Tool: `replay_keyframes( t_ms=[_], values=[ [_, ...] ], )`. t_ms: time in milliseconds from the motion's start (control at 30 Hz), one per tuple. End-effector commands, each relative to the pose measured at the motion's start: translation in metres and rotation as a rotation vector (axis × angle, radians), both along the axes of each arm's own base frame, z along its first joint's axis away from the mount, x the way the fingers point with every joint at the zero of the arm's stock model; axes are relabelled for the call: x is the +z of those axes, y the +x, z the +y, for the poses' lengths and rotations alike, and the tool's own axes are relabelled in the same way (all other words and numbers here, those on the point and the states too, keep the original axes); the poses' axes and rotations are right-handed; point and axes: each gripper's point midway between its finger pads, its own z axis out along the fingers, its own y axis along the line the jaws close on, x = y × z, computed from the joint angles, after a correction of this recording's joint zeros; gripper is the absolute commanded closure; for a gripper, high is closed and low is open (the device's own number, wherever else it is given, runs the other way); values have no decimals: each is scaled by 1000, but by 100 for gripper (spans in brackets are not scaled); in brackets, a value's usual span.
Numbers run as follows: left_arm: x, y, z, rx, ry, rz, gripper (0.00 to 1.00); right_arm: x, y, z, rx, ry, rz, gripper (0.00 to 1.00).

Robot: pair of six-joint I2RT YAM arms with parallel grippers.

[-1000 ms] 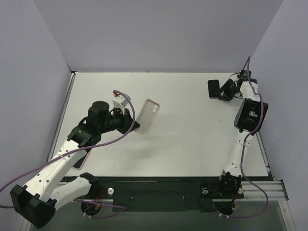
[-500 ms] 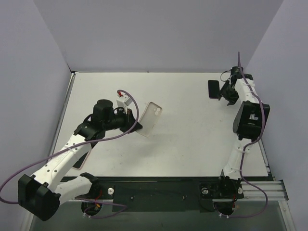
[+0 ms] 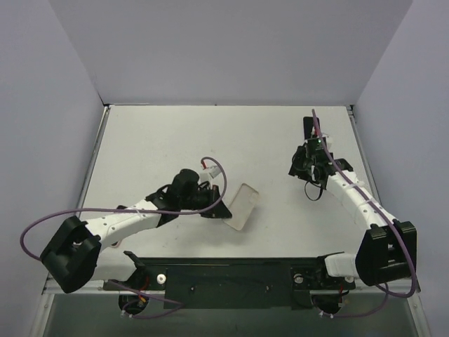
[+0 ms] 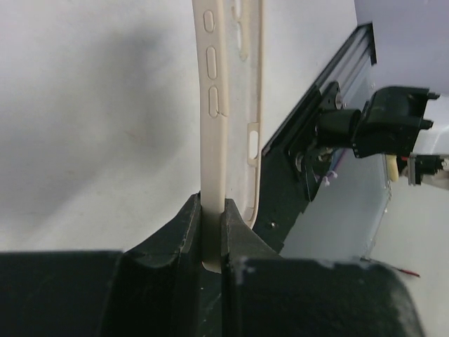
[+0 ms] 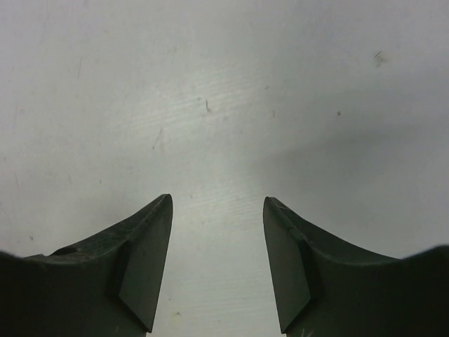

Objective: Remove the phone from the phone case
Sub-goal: Adjust the phone case at the center of the board.

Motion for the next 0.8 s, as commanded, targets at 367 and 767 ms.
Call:
replay_keyframes(
  t_ms=[367,767],
  values=[
    [-31,-28,-73,323,-408,355,100,17,-52,22,85,105,-176,51],
    [-70,-60,-79,512,-155,436,85,3,-60,20,75,113,-149,51]
  ],
)
